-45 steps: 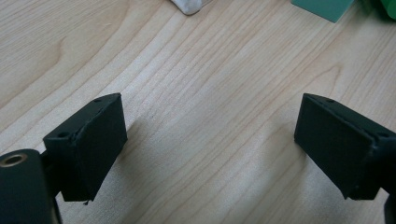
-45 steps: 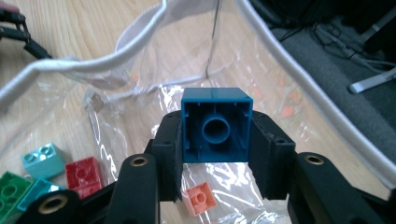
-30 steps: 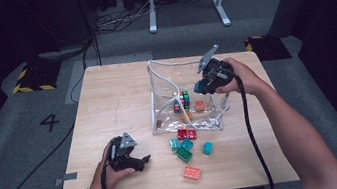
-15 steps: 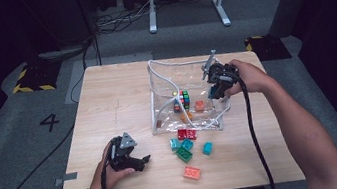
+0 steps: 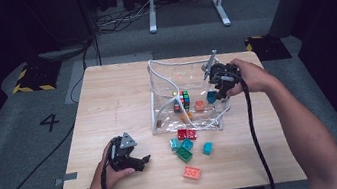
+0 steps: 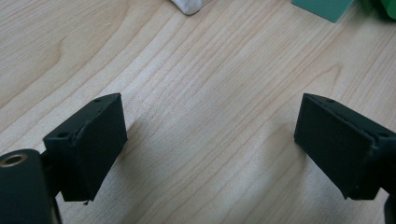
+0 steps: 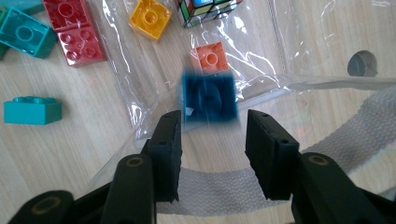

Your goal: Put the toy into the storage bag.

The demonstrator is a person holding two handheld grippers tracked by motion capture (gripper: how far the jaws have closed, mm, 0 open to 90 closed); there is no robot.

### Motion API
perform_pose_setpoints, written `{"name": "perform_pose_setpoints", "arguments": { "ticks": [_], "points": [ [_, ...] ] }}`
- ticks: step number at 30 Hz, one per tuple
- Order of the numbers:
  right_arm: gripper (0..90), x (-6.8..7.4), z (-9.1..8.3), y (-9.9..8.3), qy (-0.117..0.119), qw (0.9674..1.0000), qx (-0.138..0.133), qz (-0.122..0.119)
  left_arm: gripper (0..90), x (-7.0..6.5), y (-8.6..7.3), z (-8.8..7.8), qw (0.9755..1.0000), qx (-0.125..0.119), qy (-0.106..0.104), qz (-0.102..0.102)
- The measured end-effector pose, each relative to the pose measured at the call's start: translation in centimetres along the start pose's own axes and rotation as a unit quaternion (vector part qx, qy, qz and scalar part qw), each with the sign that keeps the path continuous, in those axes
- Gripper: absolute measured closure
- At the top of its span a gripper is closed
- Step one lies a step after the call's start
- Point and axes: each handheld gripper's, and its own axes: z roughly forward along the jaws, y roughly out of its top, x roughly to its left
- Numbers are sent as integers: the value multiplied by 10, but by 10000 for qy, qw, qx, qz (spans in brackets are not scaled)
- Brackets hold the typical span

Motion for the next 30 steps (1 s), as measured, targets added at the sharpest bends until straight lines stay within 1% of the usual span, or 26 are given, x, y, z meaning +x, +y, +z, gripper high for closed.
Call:
{"name": "perform_pose_setpoints", "arguments": {
  "ticks": [2, 3, 6, 7, 8, 9, 11, 12, 13, 14, 15, 16, 17, 18, 19, 20, 21, 22, 23, 24, 25, 26, 27, 28, 29, 30],
  "points": [
    [551, 0, 0, -1, 22, 10000, -33, 0, 95, 0, 0, 0, 10000, 0, -21, -8],
    [551, -3, 0, -3, 17, 9996, -242, -165, 95, 0, 0, 0, 10000, 1, -12, -3],
    [525, -2, -3, -6, 75, 9991, -405, -75, 95, 0, 0, 0, 10000, 0, -38, -15],
    [521, 1, -5, -8, 81, 9991, -399, 104, 95, 0, 0, 0, 10000, 2, -28, -5],
    [521, 1, -5, -8, 81, 9991, -399, 104, 95, 0, 0, 0, 10000, 2, -28, -5],
    [504, -1, -7, -11, 87, 9971, -755, -33, 95, 0, 0, 0, 10000, 0, -31, -10],
    [488, -1, -10, -15, 92, 9953, -967, 44, 95, 0, 0, 0, 10000, 0, -30, -10],
    [488, -1, -10, -15, 92, 9953, -967, 44, 95, 0, 0, 0, 10000, 0, -30, -10],
    [460, 0, -14, -19, 119, 9925, -1213, 134, 95, 0, 0, 0, 10000, -1, -36, -14],
    [451, 0, -16, -21, 88, 9906, -1352, 183, 95, 0, 0, 0, 10000, 0, -18, -6],
    [451, 0, -16, -21, 88, 9906, -1352, 183, 95, 0, 0, 0, 10000, 0, -18, -6],
    [430, 1, -19, -25, 55, 9860, -1645, 265, 95, 0, 0, 0, 10000, -1, -38, -15],
    [439, 2, -21, -27, 19, 9837, -1768, 328, 95, 0, 0, 0, 10000, 0, -37, -15],
    [447, 4, -23, -30, -7, 9822, -1835, 398, 95, 0, 0, 0, 10000, -1, -37, -15],
    [442, 4, -26, -33, -46, 9809, -1899, 412, 95, 0, 0, 0, 10000, 0, -31, -11],
    [431, 5, -28, -36, -133, 9779, -2053, 376, 95, 0, 0, 0, 10000, 0, -37, -16],
    [426, 7, -31, -39, -168, 9747, -2181, 466, 95, 0, 0, 0, 10000, -1, -36, -14],
    [420, 9, -32, -42, -146, 9700, -2378, 473, 95, 0, 0, 0, 10000, 0, 6, 1],
    [400, 11, -35, -45, -178, 9663, -2517, 500, 95, 0, 0, 0, 10000, 0, -38, -14],
    [400, 11, -35, -45, -178, 9663, -2517, 500, 95, 0, 0, 0, 10000, 0, -38, -14],
    [395, 14, -37, -48, -244, 9629, -2626, 571, 95, 0, 0, 0, 10000, 2, -38, -12],
    [377, 20, -41, -55, -318, 9584, -2786, 537, 95, 0, 0, 0, 10000, 1, -37, -14],
    [377, 20, -41, -55, -318, 9584, -2786, 537, 95, 0, 0, 0, 10000, 1, -37, -14],
    [368, 21, -43, -57, -358, 9574, -2818, 522, 95, 0, 0, 0, 10000, 1, -36, -14],
    [350, 26, -49, -64, -448, 9512, -2995, 592, 95, 0, 0, 0, 10000, 0, -40, -18],
    [342, 28, -52, -68, -422, 9469, -3123, 642, 95, 0, 0, 0, 10000, 2, -37, -12]
  ]
}}
